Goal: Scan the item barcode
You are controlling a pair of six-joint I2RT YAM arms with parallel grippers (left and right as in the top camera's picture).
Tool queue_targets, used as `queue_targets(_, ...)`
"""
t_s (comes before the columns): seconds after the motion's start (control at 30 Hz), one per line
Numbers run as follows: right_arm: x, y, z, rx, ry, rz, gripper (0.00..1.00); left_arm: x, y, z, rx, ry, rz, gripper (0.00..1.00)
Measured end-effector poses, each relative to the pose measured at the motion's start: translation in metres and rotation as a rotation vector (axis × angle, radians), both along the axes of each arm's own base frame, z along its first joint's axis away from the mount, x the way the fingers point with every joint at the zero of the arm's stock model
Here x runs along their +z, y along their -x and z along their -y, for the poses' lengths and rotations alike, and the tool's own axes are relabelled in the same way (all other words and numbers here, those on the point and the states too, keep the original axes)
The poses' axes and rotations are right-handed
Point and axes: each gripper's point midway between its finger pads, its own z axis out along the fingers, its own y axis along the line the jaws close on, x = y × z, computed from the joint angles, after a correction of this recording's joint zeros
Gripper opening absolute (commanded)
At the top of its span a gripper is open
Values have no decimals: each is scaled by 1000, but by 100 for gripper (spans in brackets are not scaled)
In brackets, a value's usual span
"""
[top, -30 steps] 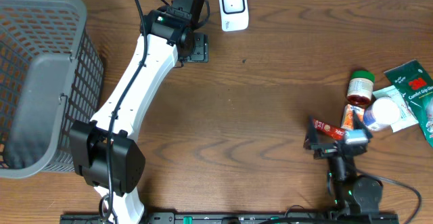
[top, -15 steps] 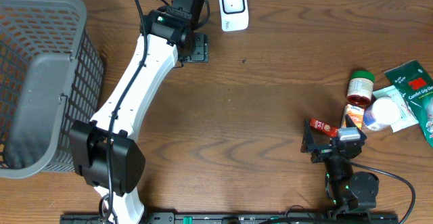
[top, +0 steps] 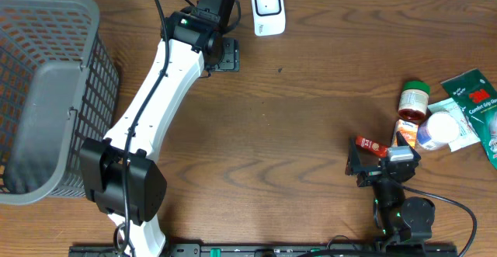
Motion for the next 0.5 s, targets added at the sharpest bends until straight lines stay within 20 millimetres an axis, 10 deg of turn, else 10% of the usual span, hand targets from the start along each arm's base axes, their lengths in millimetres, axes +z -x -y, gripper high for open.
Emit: queue_targets(0.5, 0, 0, 0, 0, 0, 0, 99, 4, -5, -18, 42, -97, 36, 78)
